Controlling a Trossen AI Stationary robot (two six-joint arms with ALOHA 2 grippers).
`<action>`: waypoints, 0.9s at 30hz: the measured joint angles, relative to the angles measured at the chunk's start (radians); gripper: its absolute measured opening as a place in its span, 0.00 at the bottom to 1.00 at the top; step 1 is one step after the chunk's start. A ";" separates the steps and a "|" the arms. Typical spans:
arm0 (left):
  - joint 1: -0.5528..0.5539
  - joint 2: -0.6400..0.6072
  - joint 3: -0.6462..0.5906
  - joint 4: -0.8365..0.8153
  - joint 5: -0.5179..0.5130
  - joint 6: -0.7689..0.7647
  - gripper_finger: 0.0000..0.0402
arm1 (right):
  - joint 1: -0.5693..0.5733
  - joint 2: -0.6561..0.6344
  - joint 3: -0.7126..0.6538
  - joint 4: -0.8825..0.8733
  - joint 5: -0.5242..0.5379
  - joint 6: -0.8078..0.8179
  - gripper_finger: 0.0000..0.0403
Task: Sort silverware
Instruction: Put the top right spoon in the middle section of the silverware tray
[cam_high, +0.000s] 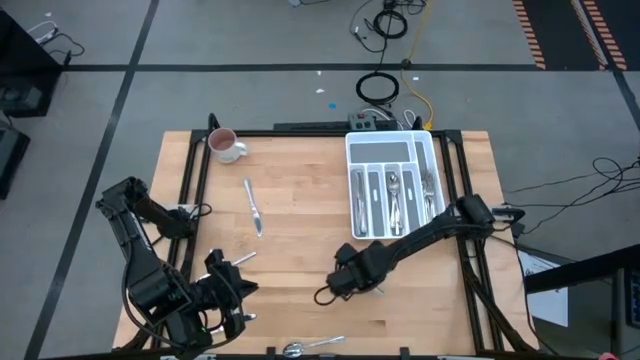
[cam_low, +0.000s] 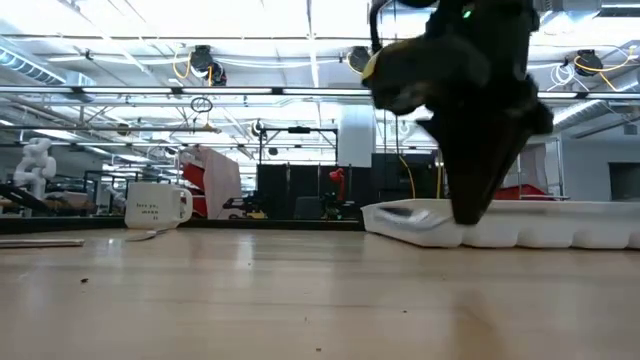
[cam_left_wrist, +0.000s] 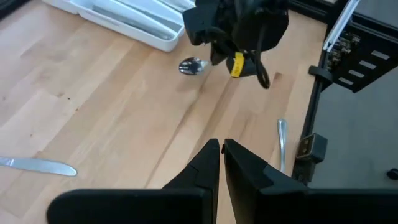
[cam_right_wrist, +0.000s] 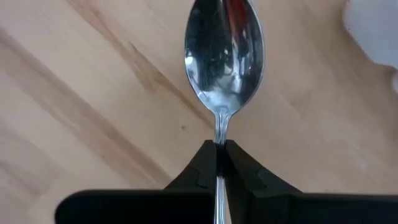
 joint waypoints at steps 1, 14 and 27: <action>0.000 0.000 0.000 -0.001 -0.006 0.000 0.08 | -0.005 -0.011 0.000 -0.010 -0.001 -0.009 0.00; 0.000 0.000 0.000 -0.016 -0.009 -0.001 0.08 | -0.096 -0.208 0.004 -0.132 0.130 -0.108 0.00; 0.004 0.000 0.000 -0.062 -0.057 -0.001 0.08 | -0.335 -0.604 -0.145 -0.280 0.263 -0.165 0.00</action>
